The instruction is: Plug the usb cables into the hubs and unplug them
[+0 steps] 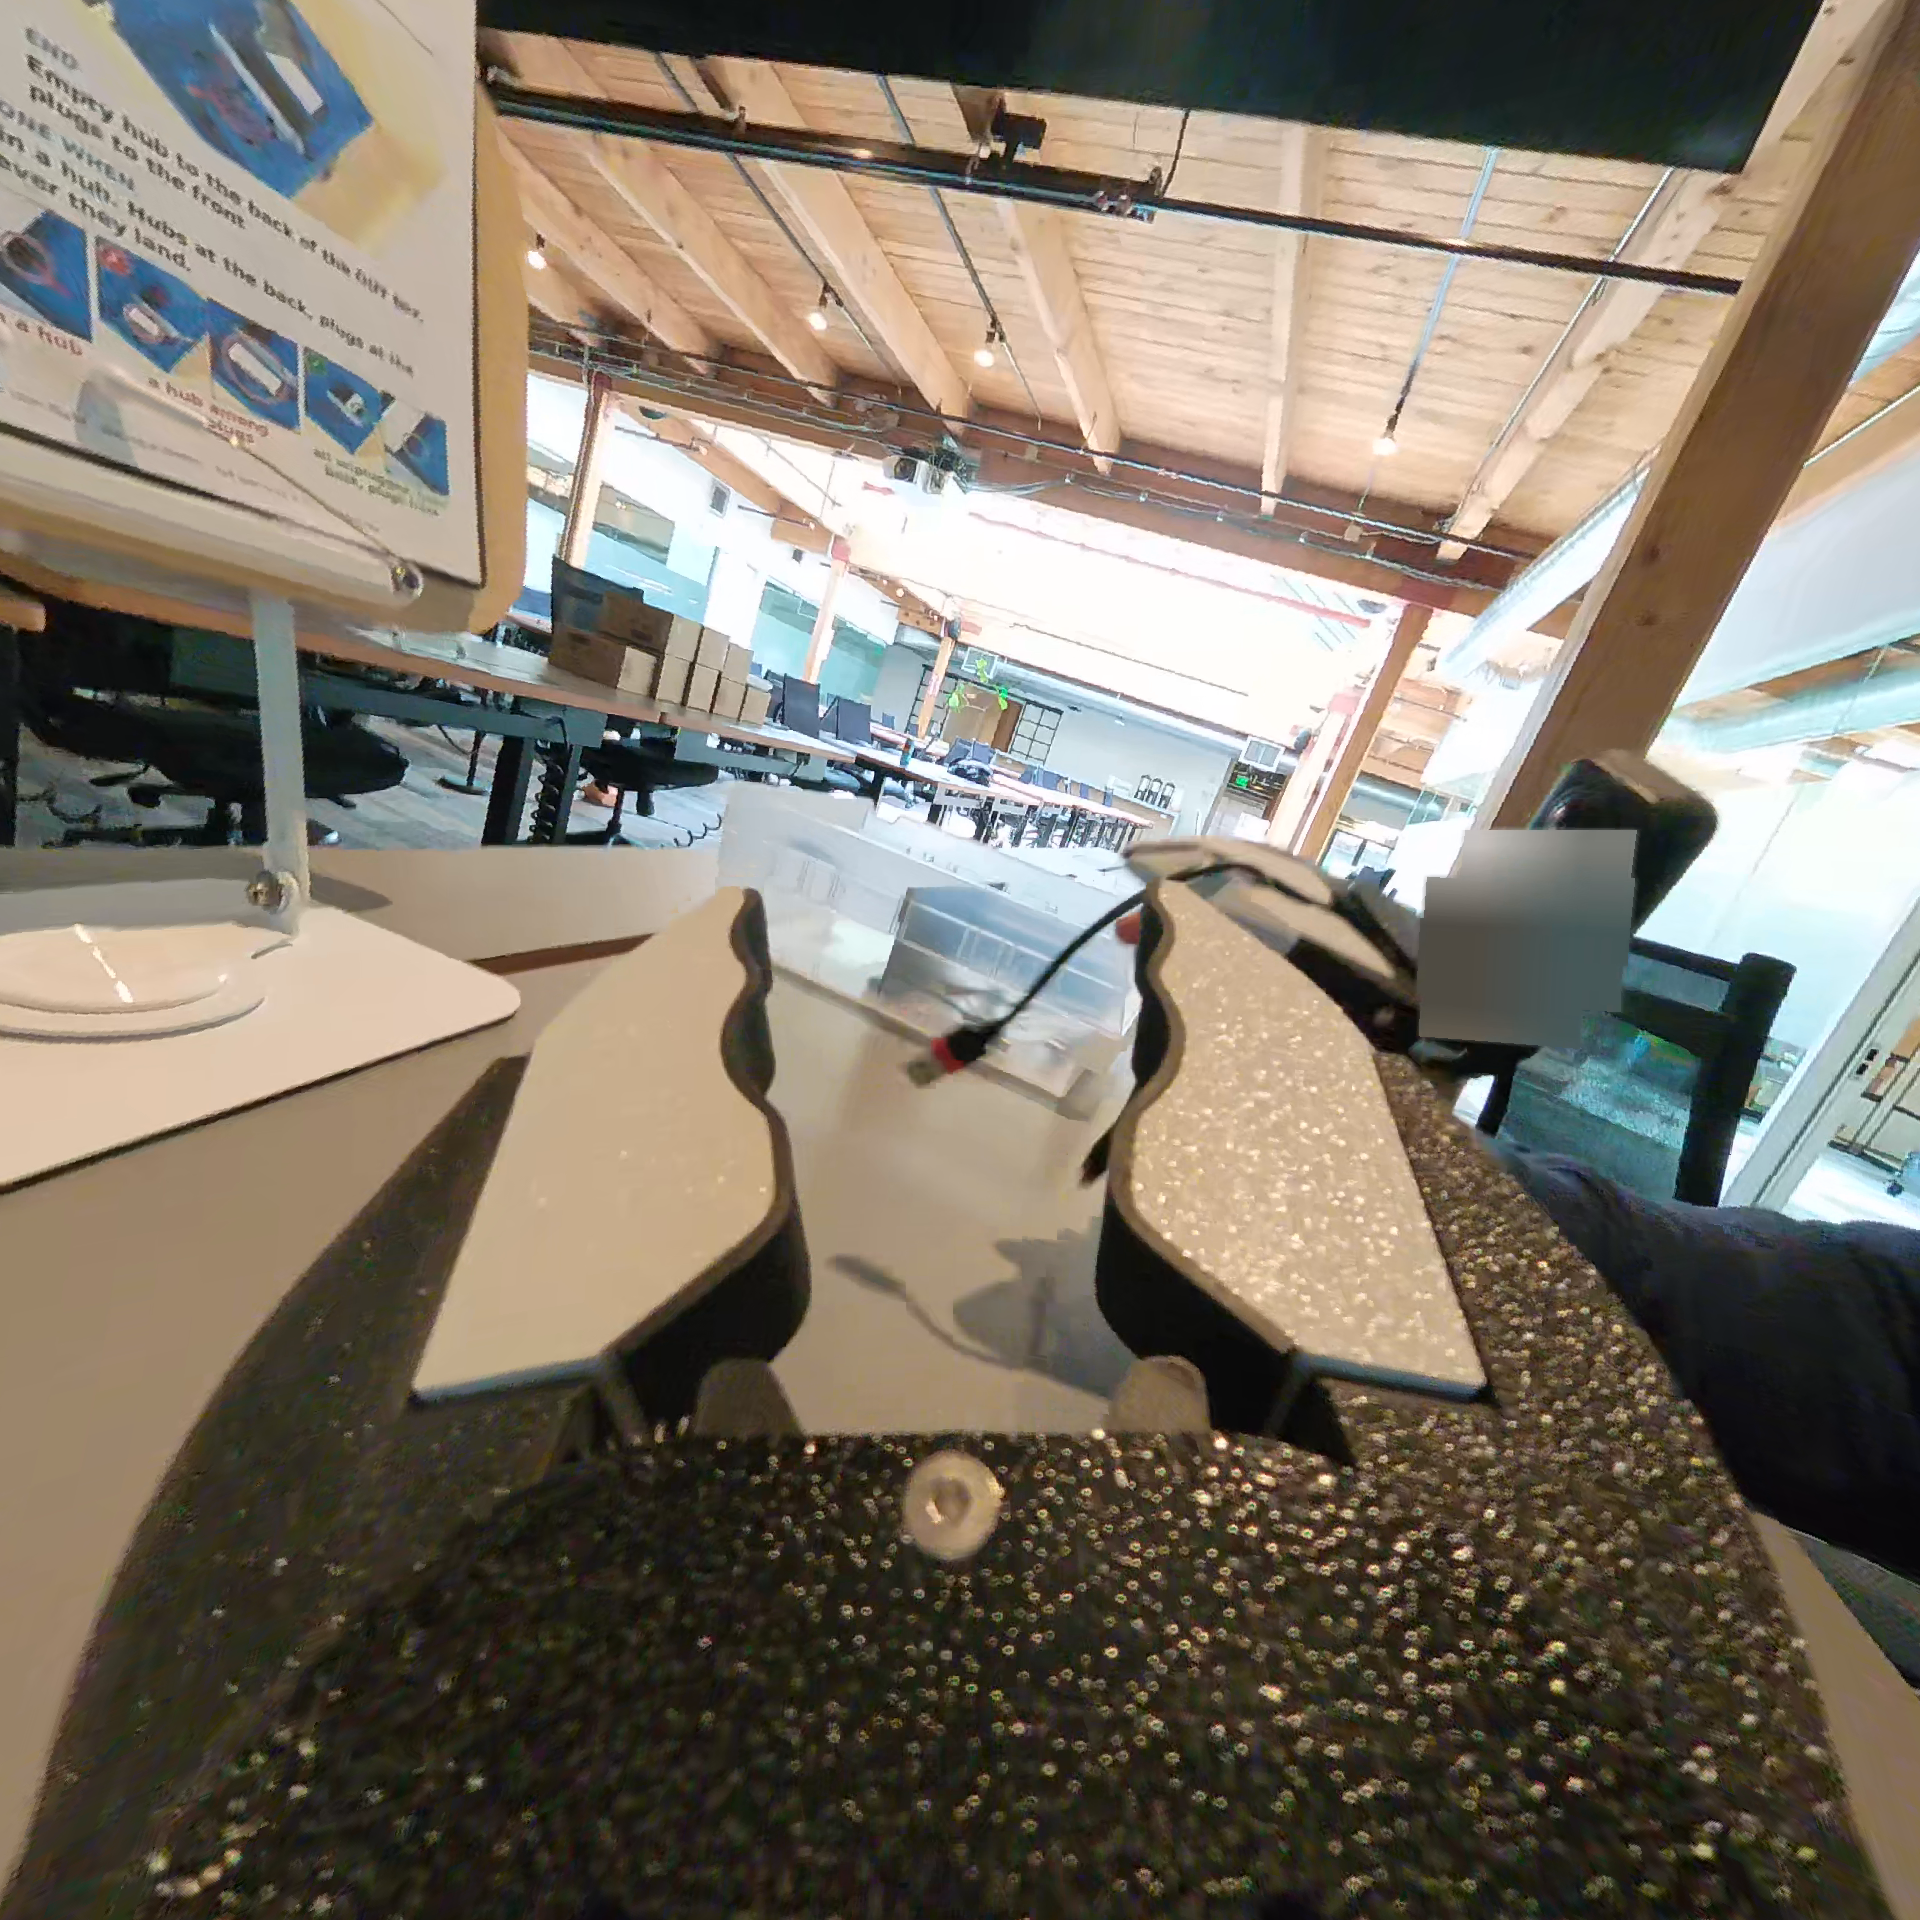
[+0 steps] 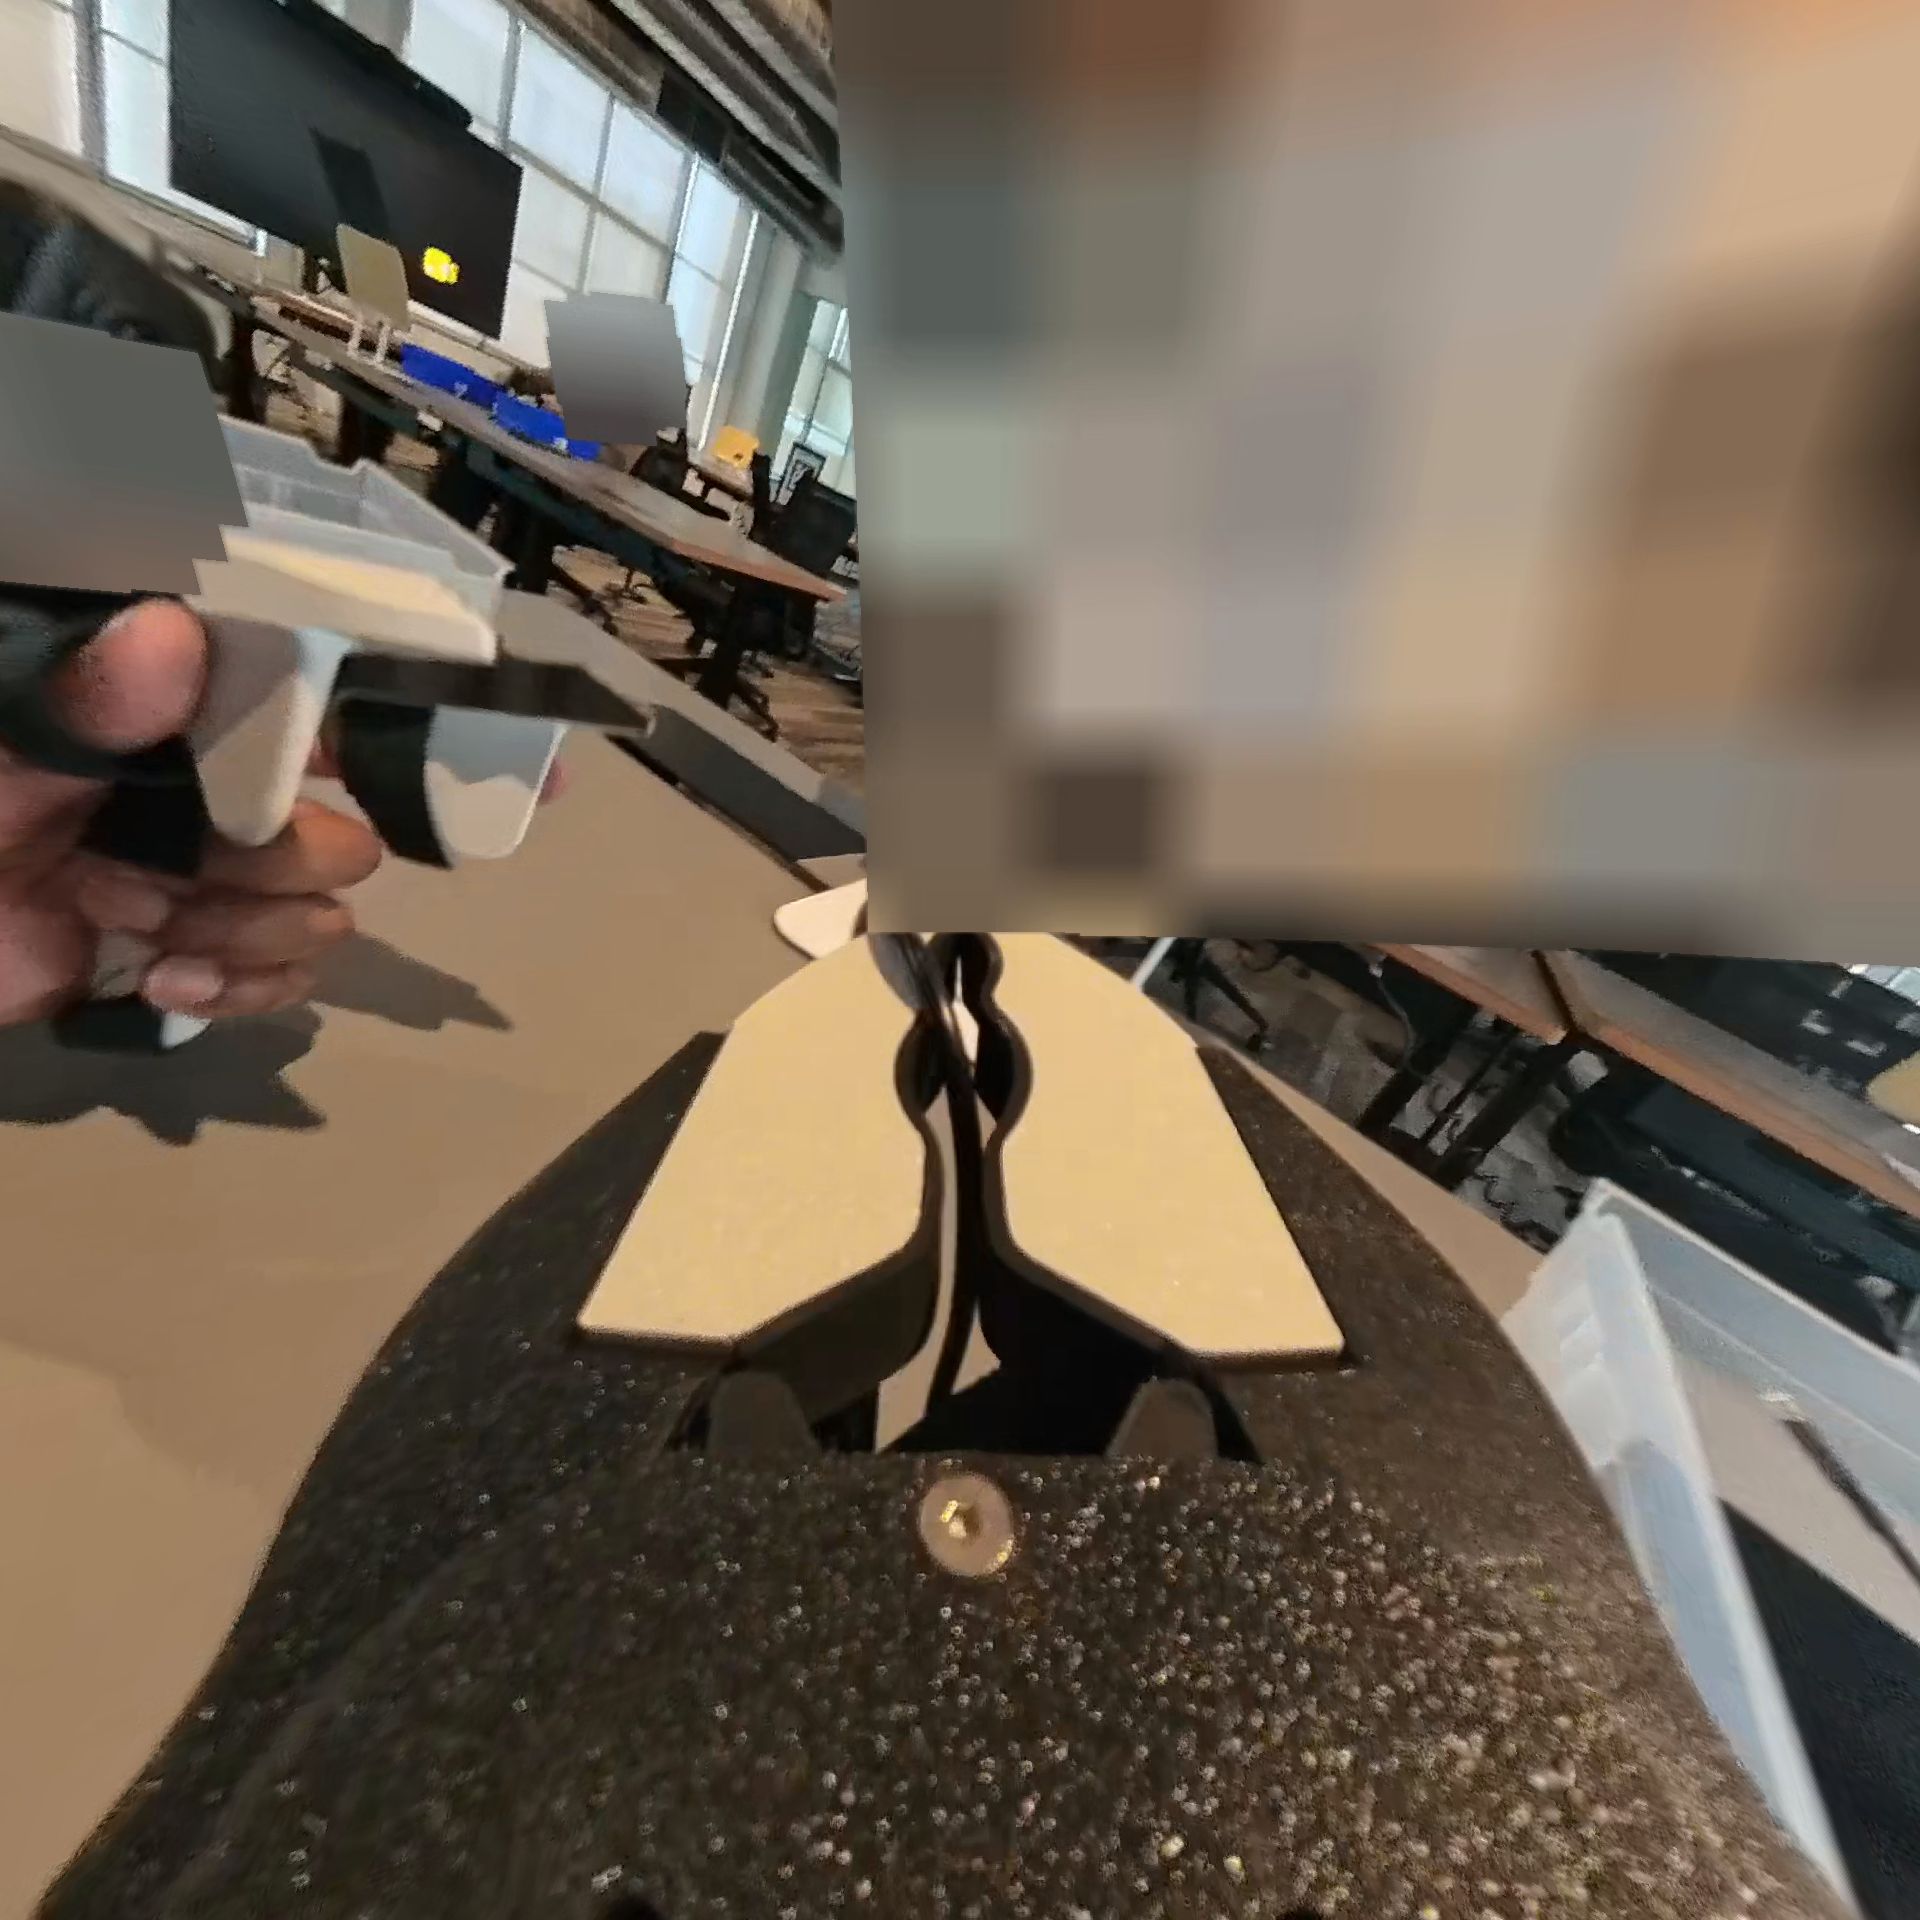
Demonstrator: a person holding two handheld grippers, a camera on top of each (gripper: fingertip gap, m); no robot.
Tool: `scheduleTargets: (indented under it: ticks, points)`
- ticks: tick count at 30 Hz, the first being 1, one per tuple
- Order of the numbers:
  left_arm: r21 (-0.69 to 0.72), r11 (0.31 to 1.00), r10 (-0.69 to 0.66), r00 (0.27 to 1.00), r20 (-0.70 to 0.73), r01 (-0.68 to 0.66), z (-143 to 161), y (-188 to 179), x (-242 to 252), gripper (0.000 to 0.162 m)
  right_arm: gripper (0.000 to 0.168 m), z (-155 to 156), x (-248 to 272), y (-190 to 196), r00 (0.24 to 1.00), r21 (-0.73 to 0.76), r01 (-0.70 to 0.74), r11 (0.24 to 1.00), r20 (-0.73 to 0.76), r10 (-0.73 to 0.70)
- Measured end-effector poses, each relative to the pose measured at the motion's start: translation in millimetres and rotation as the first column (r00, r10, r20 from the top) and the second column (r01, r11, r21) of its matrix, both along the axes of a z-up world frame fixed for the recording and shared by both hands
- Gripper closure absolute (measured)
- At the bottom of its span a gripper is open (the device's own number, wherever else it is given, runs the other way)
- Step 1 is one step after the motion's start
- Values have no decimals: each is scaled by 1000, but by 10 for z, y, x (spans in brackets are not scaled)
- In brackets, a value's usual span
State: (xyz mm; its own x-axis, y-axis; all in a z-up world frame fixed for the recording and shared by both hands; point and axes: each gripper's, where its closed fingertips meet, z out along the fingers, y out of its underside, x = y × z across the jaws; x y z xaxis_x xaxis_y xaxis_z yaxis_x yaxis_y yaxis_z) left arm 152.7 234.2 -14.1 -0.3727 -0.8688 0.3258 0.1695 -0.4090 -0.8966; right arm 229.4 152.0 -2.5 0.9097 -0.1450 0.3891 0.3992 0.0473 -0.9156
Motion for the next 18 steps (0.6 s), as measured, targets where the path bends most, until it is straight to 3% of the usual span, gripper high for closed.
scheduleTargets:
  ticks: [4, 11, 18]
  points:
    - [-25, 1000, -19, 998, -59, 18, -165, 5, 70, 97, 168, 263, 147, -166, 1000, 56, 21, 998, -13, -20]
    - [7, 999, -36, 996, -79, 36, -185, -59, 91, 100, 168, 827, 561, -614, 993, 178, 97, 979, -82, -83]
    - [21, 999, -41, 996, -82, 43, -192, -86, 94, 102, 168, 970, 1604, -994, 948, 25, 315, 949, -59, -314]
